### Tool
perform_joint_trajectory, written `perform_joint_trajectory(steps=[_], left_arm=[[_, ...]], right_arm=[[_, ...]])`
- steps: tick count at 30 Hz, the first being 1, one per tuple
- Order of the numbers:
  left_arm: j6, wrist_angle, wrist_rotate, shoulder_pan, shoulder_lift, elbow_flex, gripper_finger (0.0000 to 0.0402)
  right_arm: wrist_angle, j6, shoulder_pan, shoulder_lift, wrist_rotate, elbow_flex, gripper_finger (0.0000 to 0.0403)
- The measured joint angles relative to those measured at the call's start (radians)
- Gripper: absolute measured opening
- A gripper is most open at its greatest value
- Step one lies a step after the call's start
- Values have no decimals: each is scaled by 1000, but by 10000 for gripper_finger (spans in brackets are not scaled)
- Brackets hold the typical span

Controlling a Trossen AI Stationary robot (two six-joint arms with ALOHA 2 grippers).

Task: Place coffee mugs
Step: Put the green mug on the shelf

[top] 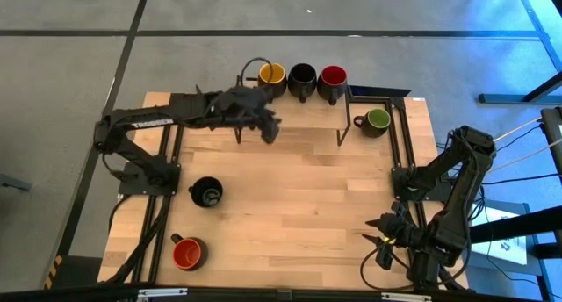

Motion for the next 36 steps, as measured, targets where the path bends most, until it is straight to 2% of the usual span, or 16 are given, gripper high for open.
perform_joint_trajectory(steps=[5,9,15,21,24,28,36], left_arm=[[61,5,37,-117,-38,-24,161],[52,78,30,-197,-103,-139,161],[19,249,28,-258,-228,-355,161],[47,253,26,-265,-299,-415,161],[106,252,27,-256,-315,-416,161],[171,250,26,-239,-322,-417,161],[178,252,26,-211,-326,-417,161]], right_arm=[[-22,1,-10,-38,28,0,170],[-67,0,-59,-93,46,1,170],[-227,-2,-213,-179,17,1,170],[-407,-94,-436,-275,-42,1,170],[-448,-197,-564,-325,-45,1,170],[-449,-404,-754,-377,-101,1,170],[-415,-969,-1166,-420,-254,1,170]])
